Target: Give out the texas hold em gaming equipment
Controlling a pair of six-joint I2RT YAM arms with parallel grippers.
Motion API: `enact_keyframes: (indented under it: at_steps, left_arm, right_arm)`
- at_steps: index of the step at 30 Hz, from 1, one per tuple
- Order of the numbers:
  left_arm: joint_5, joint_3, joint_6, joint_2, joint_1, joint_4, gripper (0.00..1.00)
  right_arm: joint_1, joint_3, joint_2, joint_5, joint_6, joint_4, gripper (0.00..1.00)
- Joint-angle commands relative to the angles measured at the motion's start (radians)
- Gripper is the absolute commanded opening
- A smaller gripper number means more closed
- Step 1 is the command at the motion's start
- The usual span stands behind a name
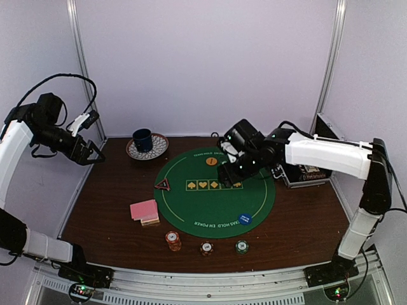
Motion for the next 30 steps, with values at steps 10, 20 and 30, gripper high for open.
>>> enact_keyframes:
  at_steps: [10,20,30]
  left_arm:
    - [0.008,0.020,0.006,-0.019,0.008,-0.008,0.98]
    - [-0.007,0.026,-0.001,-0.018,0.008,-0.012,0.98]
    - [-0.004,0.036,-0.001,-0.015,0.008,-0.015,0.98]
  right_arm:
    - [0.345,-0.486,-0.257,0.009,0.293,-0.045,0.77]
    - [0.409,-0.506,-0.126,-0.006,0.306,-0.003,0.73]
    - [0.415,-0.511,-0.100,0.033,0.293,-0.011,0.68]
